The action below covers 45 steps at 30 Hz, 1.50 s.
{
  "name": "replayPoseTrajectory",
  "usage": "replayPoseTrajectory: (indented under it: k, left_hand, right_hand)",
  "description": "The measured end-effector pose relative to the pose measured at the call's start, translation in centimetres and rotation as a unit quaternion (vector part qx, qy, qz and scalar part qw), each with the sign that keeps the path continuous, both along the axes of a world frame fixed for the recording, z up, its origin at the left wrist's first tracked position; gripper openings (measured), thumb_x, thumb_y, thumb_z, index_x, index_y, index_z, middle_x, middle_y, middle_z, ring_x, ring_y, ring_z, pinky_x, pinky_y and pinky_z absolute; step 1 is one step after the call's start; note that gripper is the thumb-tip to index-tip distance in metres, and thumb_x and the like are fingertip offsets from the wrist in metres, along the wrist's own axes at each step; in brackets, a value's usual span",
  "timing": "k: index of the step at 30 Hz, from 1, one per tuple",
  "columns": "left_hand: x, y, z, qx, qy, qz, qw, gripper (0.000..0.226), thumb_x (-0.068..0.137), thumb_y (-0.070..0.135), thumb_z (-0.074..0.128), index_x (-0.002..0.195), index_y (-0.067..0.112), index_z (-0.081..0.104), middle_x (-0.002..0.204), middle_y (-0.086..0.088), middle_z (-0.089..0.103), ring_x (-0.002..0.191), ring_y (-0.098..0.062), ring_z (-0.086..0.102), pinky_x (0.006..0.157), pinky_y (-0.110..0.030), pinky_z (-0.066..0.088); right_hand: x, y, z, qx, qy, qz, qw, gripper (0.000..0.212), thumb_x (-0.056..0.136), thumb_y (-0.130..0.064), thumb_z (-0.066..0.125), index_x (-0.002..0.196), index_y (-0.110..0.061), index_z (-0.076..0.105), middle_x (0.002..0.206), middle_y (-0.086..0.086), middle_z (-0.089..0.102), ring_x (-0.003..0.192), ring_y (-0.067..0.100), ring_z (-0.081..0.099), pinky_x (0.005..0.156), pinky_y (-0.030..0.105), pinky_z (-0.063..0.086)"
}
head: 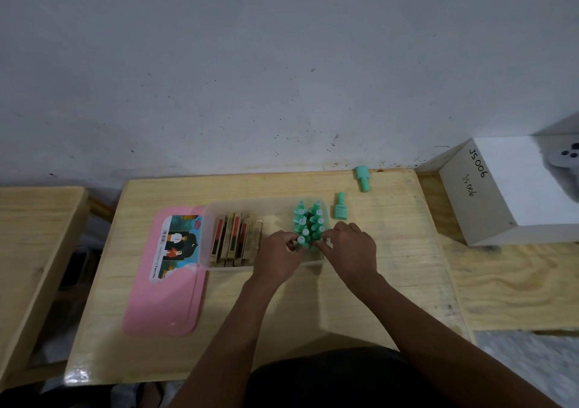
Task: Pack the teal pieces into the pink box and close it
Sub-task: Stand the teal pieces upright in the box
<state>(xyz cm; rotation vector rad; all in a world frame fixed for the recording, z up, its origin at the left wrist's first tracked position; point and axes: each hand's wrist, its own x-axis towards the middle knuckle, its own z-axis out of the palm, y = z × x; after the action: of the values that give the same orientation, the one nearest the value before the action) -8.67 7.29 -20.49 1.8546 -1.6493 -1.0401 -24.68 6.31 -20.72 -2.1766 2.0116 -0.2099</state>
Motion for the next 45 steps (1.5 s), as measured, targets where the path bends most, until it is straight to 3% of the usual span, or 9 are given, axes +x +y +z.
replayPoseTrajectory:
  k: [9, 22, 31, 36, 40, 45]
  left_hand:
    - [-0.9, 0.1, -0.8, 0.028, -0.023, 0.006, 0.999, 0.013, 0.079, 0.025, 0.065, 0.087, 0.022, 0.074, 0.074, 0.001, 0.07, 0.069, -0.017, 0.065, 0.064, -0.04, 0.056]
    - [-1.3, 0.1, -0.5, 0.018, -0.037, 0.003, 0.999, 0.016, 0.079, 0.026, 0.067, 0.092, 0.023, 0.074, 0.081, 0.002, 0.073, 0.073, -0.016, 0.066, 0.066, -0.035, 0.056]
    - [-1.0, -0.1, -0.3, 0.054, 0.011, 0.01, 0.998, 0.025, 0.076, 0.023, 0.074, 0.1, 0.019, 0.073, 0.088, -0.003, 0.074, 0.077, -0.014, 0.068, 0.07, -0.029, 0.054]
    - [-0.1, -0.7, 1.1, 0.075, 0.0, -0.018, 0.997, 0.034, 0.074, 0.029, 0.075, 0.106, 0.023, 0.065, 0.089, 0.004, 0.069, 0.07, -0.007, 0.058, 0.062, -0.024, 0.044]
    - [-0.9, -2.1, 3.4, 0.014, -0.005, -0.027, 1.0, 0.028, 0.076, 0.031, 0.074, 0.101, 0.026, 0.063, 0.085, 0.01, 0.063, 0.057, -0.001, 0.047, 0.054, -0.022, 0.038]
    - [-4.7, -4.9, 5.4, -0.033, -0.002, -0.052, 0.998, 0.019, 0.081, 0.036, 0.069, 0.098, 0.028, 0.064, 0.086, 0.01, 0.064, 0.072, -0.006, 0.059, 0.066, -0.034, 0.057]
  right_hand:
    - [-0.7, 0.2, 0.0, 0.067, -0.073, 0.001, 0.995, 0.03, 0.089, -0.043, 0.061, 0.113, -0.028, 0.068, 0.1, -0.004, 0.06, 0.097, 0.015, 0.057, 0.071, 0.03, 0.049]
    - [-0.9, 0.5, -0.1, 0.071, -0.093, -0.008, 0.993, 0.028, 0.089, -0.043, 0.062, 0.112, -0.027, 0.07, 0.1, -0.004, 0.061, 0.096, 0.014, 0.058, 0.07, 0.03, 0.05]
    - [-1.4, 0.9, 0.6, 0.044, -0.104, -0.003, 0.994, 0.029, 0.088, -0.047, 0.062, 0.111, -0.032, 0.069, 0.095, -0.01, 0.062, 0.091, 0.009, 0.058, 0.062, 0.024, 0.042]
    - [-3.2, 1.1, 1.6, 0.011, -0.133, -0.038, 0.99, 0.024, 0.089, -0.048, 0.061, 0.106, -0.034, 0.07, 0.088, -0.013, 0.061, 0.075, 0.0, 0.054, 0.053, 0.012, 0.031]
    - [-6.2, 0.4, 1.6, 0.022, -0.15, -0.091, 0.984, 0.02, 0.091, -0.044, 0.059, 0.104, -0.034, 0.07, 0.087, -0.016, 0.059, 0.069, 0.001, 0.052, 0.053, 0.015, 0.037]
    - [-10.0, -1.9, 1.3, 0.055, -0.15, -0.135, 0.978, 0.02, 0.093, -0.042, 0.057, 0.103, -0.033, 0.07, 0.088, -0.017, 0.056, 0.072, 0.002, 0.054, 0.054, 0.017, 0.036]
